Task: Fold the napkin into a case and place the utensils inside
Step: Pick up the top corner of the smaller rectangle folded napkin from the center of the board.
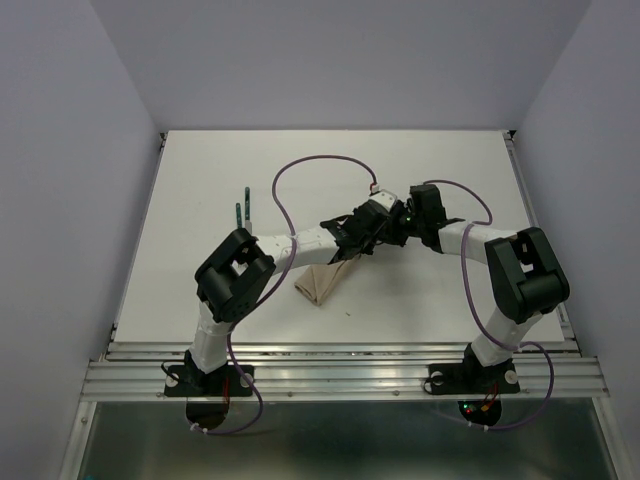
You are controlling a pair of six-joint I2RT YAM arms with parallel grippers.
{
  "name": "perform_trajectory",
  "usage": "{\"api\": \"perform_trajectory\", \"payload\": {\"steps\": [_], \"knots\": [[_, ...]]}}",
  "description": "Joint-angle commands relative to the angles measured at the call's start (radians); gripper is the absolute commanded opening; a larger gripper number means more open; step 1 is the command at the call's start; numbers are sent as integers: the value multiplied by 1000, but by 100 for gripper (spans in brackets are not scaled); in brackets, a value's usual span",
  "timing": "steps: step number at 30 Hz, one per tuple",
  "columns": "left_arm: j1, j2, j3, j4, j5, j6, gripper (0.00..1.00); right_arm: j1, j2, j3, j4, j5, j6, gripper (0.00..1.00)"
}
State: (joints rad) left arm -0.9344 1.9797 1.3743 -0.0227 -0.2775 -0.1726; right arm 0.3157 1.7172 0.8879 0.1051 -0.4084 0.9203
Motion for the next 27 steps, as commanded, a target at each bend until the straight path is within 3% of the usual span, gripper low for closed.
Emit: {"api": "perform_trajectory", "payload": {"steps": [1, 5, 6, 9, 12, 13, 16, 19, 27], "knots": [[0, -9, 5, 69, -9, 5, 38, 10, -31, 36, 13, -32, -3, 1], [3, -2, 14, 67, -2, 8, 17, 10, -31, 40, 7, -33, -8, 1], [5, -1, 19, 66, 10, 12, 0, 10, -34, 40, 7, -33, -8, 1], [14, 5, 28, 50, 34, 8, 0, 10, -42, 42, -1, -30, -14, 2], [22, -4, 20, 52, 55, 4, 0, 10, -48, 43, -7, -20, -18, 25], [26, -7, 13, 52, 60, -1, 0, 10, -54, 45, -11, -10, -24, 41], [43, -25, -14, 61, 84, -16, 0, -1, -73, 48, -31, 12, -40, 61], [68, -48, -47, 78, 121, -31, 0, -23, -100, 49, -64, 42, -69, 68], [141, -111, -116, 119, 257, -117, 0, -33, -136, 57, -171, 95, -175, 67]]}}
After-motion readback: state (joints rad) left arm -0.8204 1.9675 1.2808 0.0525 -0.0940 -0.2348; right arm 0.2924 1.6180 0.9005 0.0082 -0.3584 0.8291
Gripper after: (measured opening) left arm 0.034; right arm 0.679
